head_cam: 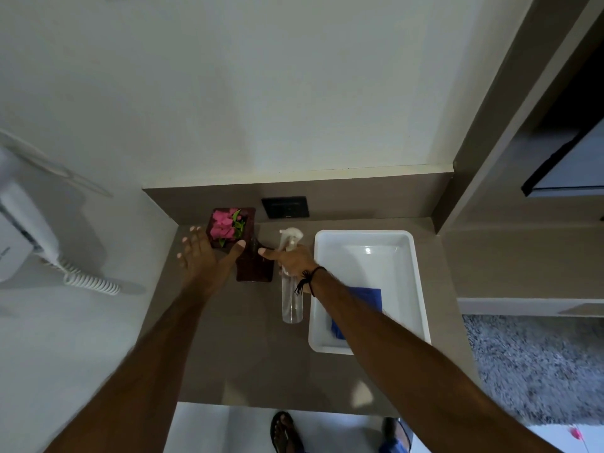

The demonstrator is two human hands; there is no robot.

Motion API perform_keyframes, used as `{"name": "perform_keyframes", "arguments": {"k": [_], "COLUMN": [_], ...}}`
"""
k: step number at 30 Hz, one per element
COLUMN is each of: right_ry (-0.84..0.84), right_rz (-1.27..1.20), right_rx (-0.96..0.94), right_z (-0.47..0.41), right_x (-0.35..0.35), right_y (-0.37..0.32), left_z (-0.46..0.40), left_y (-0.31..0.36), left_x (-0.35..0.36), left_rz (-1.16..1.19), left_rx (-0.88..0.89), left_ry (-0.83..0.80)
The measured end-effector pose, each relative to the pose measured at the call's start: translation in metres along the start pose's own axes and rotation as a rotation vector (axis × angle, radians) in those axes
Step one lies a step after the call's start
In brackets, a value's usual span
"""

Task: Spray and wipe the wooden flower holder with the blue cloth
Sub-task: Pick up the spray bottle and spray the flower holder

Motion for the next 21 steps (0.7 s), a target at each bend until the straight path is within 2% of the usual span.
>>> {"name": "perform_keyframes", "arguments": {"k": [5,10,13,21], "right_ry": [0.081,0.384,0.508,0.606], "right_rz": [-0.021,-0.113,-0.041,0.077], "right_rx": [-0.101,-0.227,-0.293,-0.216], "right_z": [0.009,0.017,0.019,0.016], "right_x": [-0.017,-0.096,-0.134,-0.158], "right_y": [-0.013,-0.029,-0.028,0.000], "left_z": [-0.002,-0.003,-0.004,-0.005], "left_y": [-0.003,-0.007,-0.007,-0.005], "left_x": [0.001,0.005,0.007,0.005], "left_rz": [-0.013,0.008,-0.005,-0.007], "left_rx": [-0.002,-0.017,-0.015,0.004], "left_ry": [-0.012,-0.021,-0.031,-0.018]}}
Point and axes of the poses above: each hand's wrist, its own z-axis away from the middle knuckle, its own x-axis out of the palm, y = z × x, the point moved 3 cm from there along -z, towards the middle knuckle, and after that the axes turned 4 degrees about x, right-handed, at the moved point
